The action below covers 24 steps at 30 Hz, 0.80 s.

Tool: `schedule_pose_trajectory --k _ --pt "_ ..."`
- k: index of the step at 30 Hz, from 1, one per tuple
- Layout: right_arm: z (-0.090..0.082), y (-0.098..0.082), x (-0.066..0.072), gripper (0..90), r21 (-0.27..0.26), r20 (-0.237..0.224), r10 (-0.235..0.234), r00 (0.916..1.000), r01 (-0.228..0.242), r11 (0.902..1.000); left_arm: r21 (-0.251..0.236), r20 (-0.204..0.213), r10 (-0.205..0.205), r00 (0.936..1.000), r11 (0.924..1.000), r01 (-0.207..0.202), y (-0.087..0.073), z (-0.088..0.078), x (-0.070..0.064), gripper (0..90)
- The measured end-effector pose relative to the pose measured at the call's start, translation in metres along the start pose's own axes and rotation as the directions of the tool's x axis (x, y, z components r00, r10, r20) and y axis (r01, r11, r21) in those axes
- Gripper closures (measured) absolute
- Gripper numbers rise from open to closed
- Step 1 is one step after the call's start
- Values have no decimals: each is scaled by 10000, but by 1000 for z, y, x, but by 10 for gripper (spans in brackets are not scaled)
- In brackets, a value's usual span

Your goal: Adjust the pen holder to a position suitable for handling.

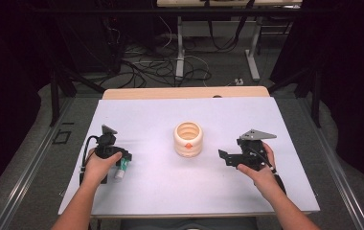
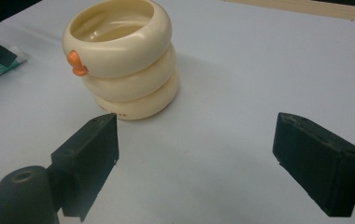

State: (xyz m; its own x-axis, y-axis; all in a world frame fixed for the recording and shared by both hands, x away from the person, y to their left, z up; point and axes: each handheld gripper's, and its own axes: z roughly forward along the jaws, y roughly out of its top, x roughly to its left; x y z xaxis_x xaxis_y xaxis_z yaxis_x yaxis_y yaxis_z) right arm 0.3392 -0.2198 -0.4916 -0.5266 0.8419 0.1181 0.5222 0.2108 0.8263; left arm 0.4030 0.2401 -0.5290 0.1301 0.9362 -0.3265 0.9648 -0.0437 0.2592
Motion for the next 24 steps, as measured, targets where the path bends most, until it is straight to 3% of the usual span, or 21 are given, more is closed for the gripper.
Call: schedule_pose_trajectory --k 24 --pt "1 -1 -1 140 52 -42 65 10000 -65 10000 129 -339 177 9993 9998 -173 -1 1 -3 654"
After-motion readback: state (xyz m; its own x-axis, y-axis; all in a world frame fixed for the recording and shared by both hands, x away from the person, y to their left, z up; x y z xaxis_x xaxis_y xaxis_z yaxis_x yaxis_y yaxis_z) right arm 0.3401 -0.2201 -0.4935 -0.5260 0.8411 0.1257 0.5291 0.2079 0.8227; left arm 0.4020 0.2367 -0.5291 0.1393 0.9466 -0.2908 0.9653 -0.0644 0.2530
